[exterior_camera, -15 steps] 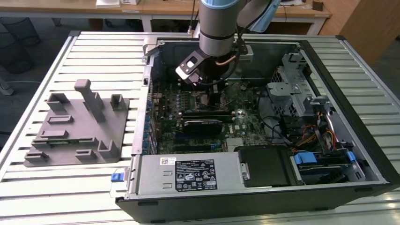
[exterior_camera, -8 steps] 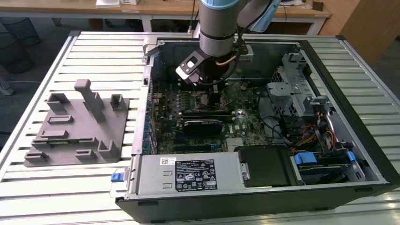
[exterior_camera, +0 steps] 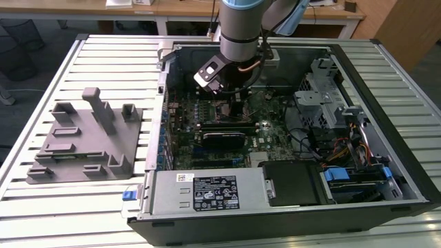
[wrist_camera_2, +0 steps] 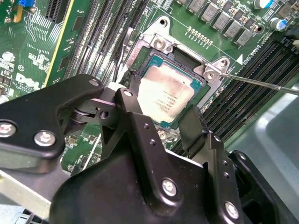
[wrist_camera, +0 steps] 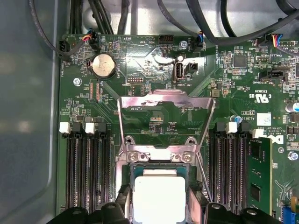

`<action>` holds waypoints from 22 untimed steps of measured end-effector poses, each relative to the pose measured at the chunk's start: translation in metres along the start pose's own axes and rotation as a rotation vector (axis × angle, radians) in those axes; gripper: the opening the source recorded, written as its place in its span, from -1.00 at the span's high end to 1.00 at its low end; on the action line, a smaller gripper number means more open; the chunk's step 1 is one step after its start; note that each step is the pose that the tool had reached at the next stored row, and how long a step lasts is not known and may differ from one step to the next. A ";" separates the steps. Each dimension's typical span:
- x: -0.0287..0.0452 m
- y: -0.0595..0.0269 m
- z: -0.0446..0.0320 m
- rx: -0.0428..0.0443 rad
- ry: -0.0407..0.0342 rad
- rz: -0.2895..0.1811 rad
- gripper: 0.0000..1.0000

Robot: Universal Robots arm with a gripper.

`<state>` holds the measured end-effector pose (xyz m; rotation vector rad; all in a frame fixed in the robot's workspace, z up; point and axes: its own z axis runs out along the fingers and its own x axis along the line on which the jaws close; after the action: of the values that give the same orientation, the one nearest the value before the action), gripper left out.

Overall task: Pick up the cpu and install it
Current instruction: 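Place the cpu into insertion slot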

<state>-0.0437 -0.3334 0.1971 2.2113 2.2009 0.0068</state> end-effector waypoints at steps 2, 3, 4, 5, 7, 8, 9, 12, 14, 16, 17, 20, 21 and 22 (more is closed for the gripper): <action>0.0000 0.0000 -0.0001 0.0001 -0.0001 0.000 -0.21; 0.0000 0.0000 -0.0001 0.0002 -0.0002 0.000 -0.21; 0.0000 0.0000 -0.0002 0.0002 -0.0002 0.000 -0.21; -0.0001 0.0000 -0.0008 0.0004 -0.0006 0.000 -0.21; -0.0001 0.0000 -0.0025 0.0002 -0.0003 0.000 -0.21; -0.0001 0.0000 -0.0036 0.0002 -0.0003 0.000 -0.21; -0.0001 0.0000 -0.0047 0.0002 -0.0003 0.000 -0.21; -0.0001 0.0001 -0.0072 0.0001 -0.0002 0.000 -0.06; -0.0001 0.0001 -0.0086 0.0002 -0.0002 0.000 0.07; -0.0002 0.0002 -0.0100 0.0001 -0.0002 0.000 0.18; -0.0001 0.0002 -0.0109 0.0001 -0.0002 0.000 0.30; -0.0002 0.0002 -0.0133 0.0002 -0.0003 0.000 0.53; -0.0002 0.0002 -0.0142 0.0002 -0.0003 0.000 0.65; -0.0002 0.0003 -0.0153 0.0001 -0.0002 0.000 0.65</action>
<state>-0.0437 -0.3334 0.2124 2.2113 2.2009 0.0064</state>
